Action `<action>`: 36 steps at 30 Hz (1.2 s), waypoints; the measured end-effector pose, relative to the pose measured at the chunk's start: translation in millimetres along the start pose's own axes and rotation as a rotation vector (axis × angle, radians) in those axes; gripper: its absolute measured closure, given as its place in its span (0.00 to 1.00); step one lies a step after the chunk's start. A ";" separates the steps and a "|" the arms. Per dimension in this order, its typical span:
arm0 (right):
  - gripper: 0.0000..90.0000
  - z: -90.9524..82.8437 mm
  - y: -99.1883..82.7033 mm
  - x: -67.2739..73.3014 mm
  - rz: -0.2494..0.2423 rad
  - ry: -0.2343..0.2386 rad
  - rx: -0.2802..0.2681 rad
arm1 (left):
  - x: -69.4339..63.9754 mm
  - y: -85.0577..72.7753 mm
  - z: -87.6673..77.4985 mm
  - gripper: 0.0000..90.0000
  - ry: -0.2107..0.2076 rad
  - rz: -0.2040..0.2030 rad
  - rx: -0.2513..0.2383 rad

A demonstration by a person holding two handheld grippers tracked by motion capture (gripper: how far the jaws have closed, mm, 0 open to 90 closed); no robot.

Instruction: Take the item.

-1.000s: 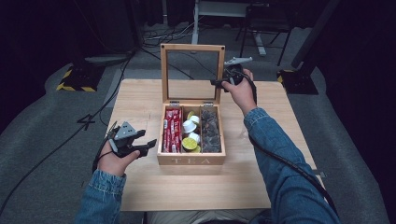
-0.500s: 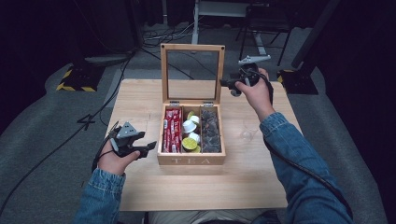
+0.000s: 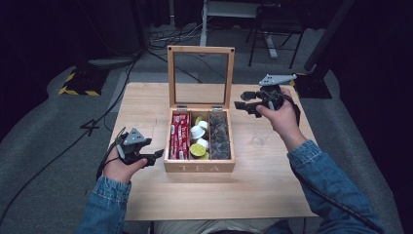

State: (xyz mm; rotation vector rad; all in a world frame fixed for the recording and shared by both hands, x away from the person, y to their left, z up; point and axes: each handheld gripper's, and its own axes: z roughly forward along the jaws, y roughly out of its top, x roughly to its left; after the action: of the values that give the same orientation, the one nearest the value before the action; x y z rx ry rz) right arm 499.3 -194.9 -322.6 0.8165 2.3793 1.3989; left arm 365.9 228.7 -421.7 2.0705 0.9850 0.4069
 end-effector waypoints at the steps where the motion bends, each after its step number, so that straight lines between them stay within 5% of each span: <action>1: 0.41 -0.3 -3.1 3.0 0.001 0.006 0.004 | -0.5 -1.2 0.3 0.38 -0.001 -0.014 0.001; 11: 0.47 12.1 -28.3 27.3 -0.022 0.032 0.091 | 8.0 -21.5 5.4 0.35 0.018 -0.059 0.084; 20: 0.52 42.7 -48.0 40.6 -0.038 0.051 0.199 | 16.6 -40.7 20.6 0.35 0.037 -0.110 0.148; 33: 0.48 89.2 -59.9 47.0 -0.094 0.000 0.307 | 18.3 -48.8 40.0 0.32 0.042 -0.066 0.235; 36: 0.50 99.7 -64.2 45.1 -0.064 0.024 0.323 | 18.3 -49.7 42.6 0.31 0.048 -0.056 0.260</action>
State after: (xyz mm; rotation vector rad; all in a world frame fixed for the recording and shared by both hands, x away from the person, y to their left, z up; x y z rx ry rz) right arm 489.9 -121.2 -425.5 0.7924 2.6656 1.0187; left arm 376.7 239.6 -487.9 2.2672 1.1738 0.3141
